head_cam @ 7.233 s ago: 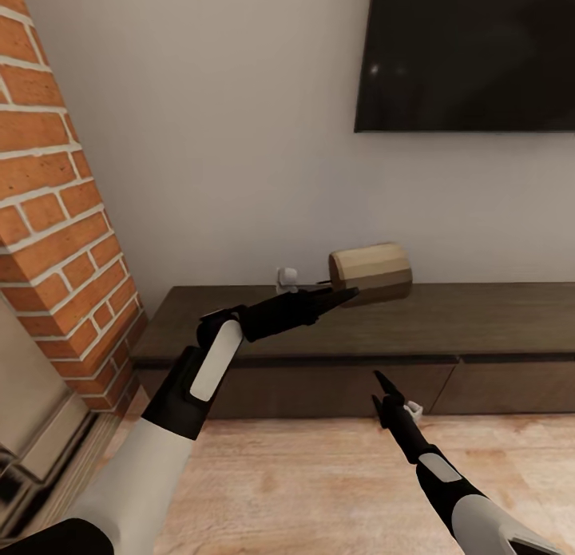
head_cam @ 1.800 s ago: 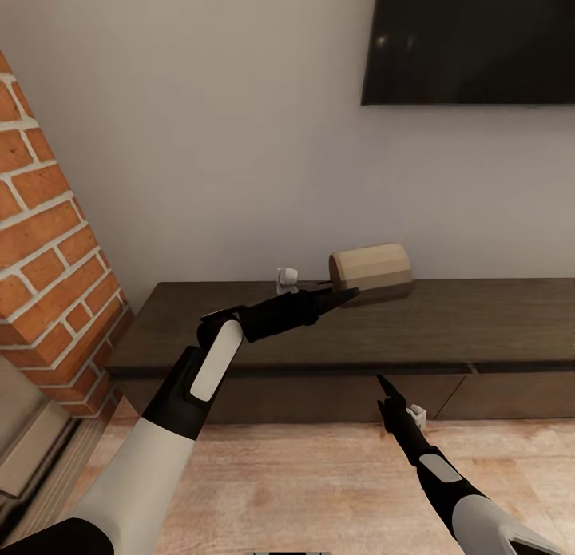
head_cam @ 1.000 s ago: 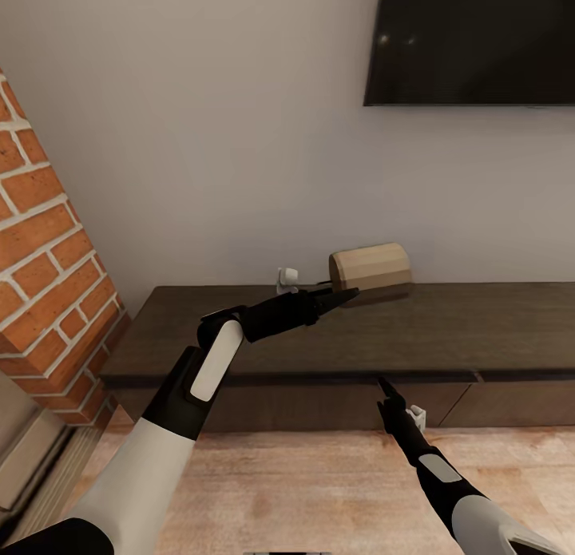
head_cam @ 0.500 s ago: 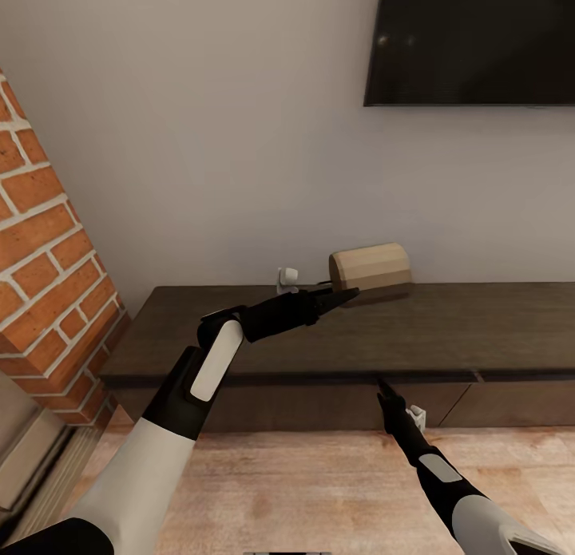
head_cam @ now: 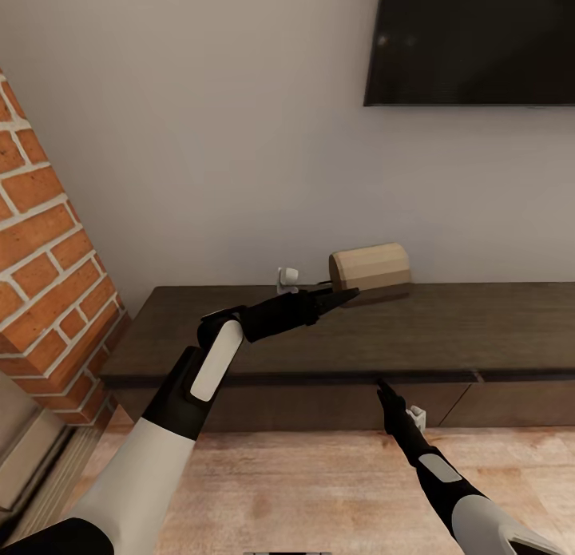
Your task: Place each of the two pumpkins and all three candles from the living room inside a cabinet in the living room (use any cabinet), then make sure every cabinet is closed, and position the cauldron so it is next to a table in the living room.
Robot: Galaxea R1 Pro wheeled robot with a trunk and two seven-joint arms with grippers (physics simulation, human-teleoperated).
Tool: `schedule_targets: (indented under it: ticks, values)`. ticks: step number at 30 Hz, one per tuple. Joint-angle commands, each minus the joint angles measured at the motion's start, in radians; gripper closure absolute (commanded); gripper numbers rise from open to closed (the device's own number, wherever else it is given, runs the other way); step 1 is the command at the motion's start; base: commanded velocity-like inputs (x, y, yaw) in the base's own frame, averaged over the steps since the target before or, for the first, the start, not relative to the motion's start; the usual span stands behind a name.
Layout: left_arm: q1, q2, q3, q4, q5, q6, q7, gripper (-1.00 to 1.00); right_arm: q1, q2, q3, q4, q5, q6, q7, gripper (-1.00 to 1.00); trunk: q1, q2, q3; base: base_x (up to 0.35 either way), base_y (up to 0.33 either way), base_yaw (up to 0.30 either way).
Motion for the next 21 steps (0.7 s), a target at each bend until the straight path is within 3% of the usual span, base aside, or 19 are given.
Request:
schedule_targets:
  ticks: [1, 21]
  values:
    - [-0.001, 0.0, 0.0, 0.0, 0.007, 0.007, 0.0, 1.0, 0.0, 0.0, -0.001, 0.002, -0.008, 0.009, 0.002, 1.0, 0.0, 0.0, -0.001, 0.0, 0.0, 0.0]
    - [-0.001, 0.0, 0.0, 0.0, 0.007, 0.007, 0.001, 1.0, 0.0, 0.0, 0.0, 0.0, -0.006, 0.009, 0.004, 1.0, 0.0, 0.0, -0.001, 0.0, 0.0, 0.0]
